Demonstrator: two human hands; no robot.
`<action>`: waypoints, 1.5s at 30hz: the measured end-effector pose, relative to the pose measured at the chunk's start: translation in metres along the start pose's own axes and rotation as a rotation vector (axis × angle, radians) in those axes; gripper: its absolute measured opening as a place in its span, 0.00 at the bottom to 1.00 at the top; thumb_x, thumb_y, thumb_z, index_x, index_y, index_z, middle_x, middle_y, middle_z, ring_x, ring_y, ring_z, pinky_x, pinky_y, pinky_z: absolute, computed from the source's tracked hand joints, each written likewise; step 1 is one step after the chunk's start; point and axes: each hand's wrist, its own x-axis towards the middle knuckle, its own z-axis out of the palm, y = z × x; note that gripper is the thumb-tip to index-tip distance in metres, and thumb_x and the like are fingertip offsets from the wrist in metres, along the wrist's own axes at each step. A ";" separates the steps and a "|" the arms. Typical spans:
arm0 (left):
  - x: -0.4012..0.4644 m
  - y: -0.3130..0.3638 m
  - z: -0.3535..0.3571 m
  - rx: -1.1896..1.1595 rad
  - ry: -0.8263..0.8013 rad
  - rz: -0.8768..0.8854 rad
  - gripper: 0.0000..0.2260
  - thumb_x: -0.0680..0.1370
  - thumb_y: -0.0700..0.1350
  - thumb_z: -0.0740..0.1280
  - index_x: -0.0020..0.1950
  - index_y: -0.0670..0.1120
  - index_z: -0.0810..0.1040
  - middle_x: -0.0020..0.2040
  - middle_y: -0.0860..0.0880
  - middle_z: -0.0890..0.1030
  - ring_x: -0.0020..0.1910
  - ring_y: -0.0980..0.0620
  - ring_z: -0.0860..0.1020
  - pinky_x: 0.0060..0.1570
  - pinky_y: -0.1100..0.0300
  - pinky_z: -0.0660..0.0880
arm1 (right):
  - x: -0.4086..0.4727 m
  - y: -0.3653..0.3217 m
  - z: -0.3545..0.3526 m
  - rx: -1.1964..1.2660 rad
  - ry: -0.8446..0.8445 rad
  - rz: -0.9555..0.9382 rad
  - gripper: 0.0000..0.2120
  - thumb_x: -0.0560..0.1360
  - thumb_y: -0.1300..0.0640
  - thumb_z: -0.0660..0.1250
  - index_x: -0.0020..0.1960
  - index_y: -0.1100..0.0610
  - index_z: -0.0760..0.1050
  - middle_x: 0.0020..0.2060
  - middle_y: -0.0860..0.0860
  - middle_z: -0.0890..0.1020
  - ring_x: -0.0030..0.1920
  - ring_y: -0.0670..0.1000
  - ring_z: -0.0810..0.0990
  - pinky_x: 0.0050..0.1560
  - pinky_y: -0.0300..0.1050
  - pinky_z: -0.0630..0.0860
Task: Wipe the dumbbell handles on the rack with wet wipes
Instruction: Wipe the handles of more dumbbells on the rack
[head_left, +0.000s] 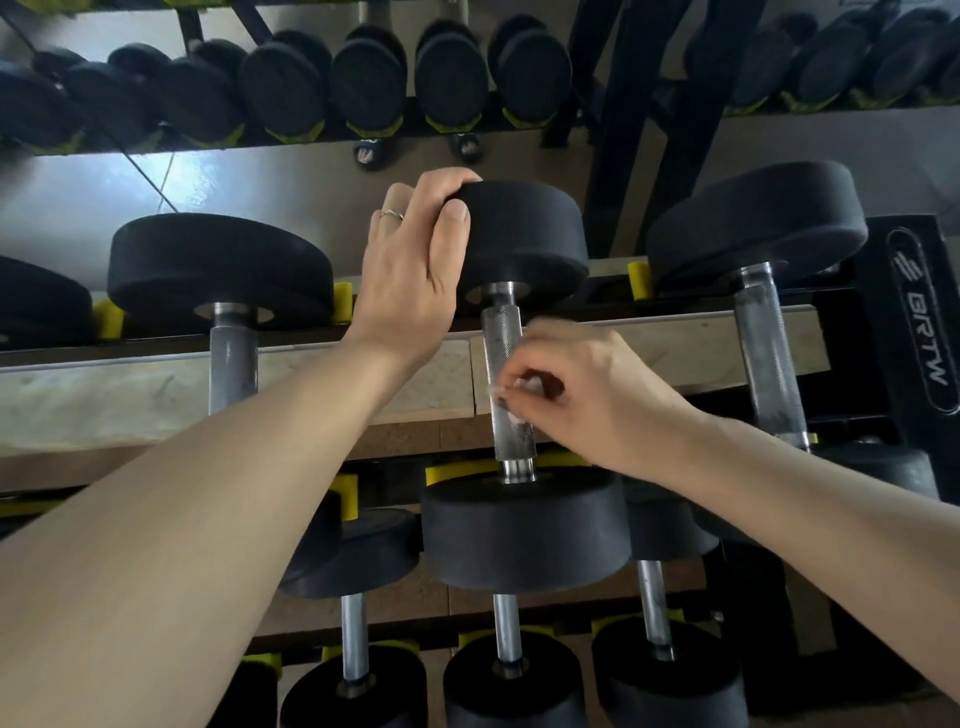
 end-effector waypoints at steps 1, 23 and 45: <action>0.000 0.001 0.000 -0.007 -0.005 -0.010 0.14 0.87 0.48 0.50 0.68 0.49 0.71 0.56 0.52 0.74 0.58 0.48 0.70 0.60 0.45 0.70 | 0.008 0.001 0.001 -0.013 0.085 0.017 0.03 0.76 0.58 0.73 0.47 0.57 0.81 0.44 0.44 0.77 0.42 0.39 0.77 0.44 0.30 0.73; 0.000 -0.003 0.000 0.003 -0.008 -0.013 0.17 0.87 0.50 0.49 0.70 0.48 0.71 0.58 0.49 0.75 0.59 0.48 0.70 0.61 0.48 0.70 | 0.007 0.001 0.001 0.061 0.135 0.123 0.03 0.75 0.54 0.74 0.46 0.49 0.80 0.41 0.41 0.78 0.41 0.39 0.77 0.42 0.28 0.72; 0.000 0.000 0.000 -0.005 0.004 -0.008 0.16 0.87 0.50 0.50 0.70 0.47 0.71 0.56 0.52 0.73 0.59 0.48 0.70 0.62 0.48 0.69 | 0.015 0.003 0.001 0.147 0.244 0.254 0.04 0.75 0.54 0.74 0.47 0.53 0.80 0.41 0.44 0.79 0.41 0.44 0.81 0.43 0.36 0.78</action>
